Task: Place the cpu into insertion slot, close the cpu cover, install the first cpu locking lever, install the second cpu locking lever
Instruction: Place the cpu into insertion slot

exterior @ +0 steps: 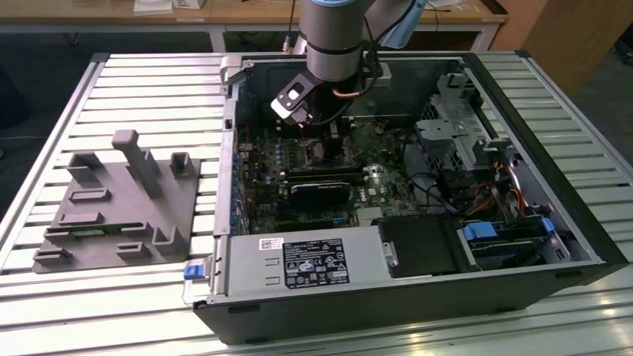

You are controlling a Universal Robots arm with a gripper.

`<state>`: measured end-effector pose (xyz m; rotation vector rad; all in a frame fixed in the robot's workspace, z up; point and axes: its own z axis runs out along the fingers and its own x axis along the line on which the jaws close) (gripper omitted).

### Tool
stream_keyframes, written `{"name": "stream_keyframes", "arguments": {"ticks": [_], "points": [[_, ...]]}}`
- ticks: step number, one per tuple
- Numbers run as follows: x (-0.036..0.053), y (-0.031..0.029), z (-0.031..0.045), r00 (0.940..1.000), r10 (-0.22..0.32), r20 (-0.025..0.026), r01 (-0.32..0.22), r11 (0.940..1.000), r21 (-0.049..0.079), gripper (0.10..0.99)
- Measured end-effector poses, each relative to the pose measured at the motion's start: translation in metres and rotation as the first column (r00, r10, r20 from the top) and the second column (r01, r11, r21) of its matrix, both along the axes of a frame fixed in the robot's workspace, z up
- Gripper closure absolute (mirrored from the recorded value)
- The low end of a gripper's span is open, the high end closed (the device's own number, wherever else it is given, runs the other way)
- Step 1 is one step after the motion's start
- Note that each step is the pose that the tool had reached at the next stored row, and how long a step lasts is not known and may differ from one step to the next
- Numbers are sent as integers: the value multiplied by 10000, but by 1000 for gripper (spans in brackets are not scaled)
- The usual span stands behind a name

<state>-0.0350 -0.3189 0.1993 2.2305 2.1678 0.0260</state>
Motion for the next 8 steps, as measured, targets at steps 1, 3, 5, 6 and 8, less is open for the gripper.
{"name": "stream_keyframes", "arguments": {"ticks": [1, 3, 5, 6, 8], "points": [[0, 0, 17, 10000, 0, -1, 0, 10000, 0, 471], [0, 0, 30, 10000, 1, 0, -1, 10000, 1, 471], [0, 1, 31, 10000, 0, 2, 0, 10000, 3, 471], [0, 0, 33, 10000, 0, 0, 0, 10000, 1, 471], [0, 0, 35, 10000, 1, 1, -1, 10000, 1, 471]]}}
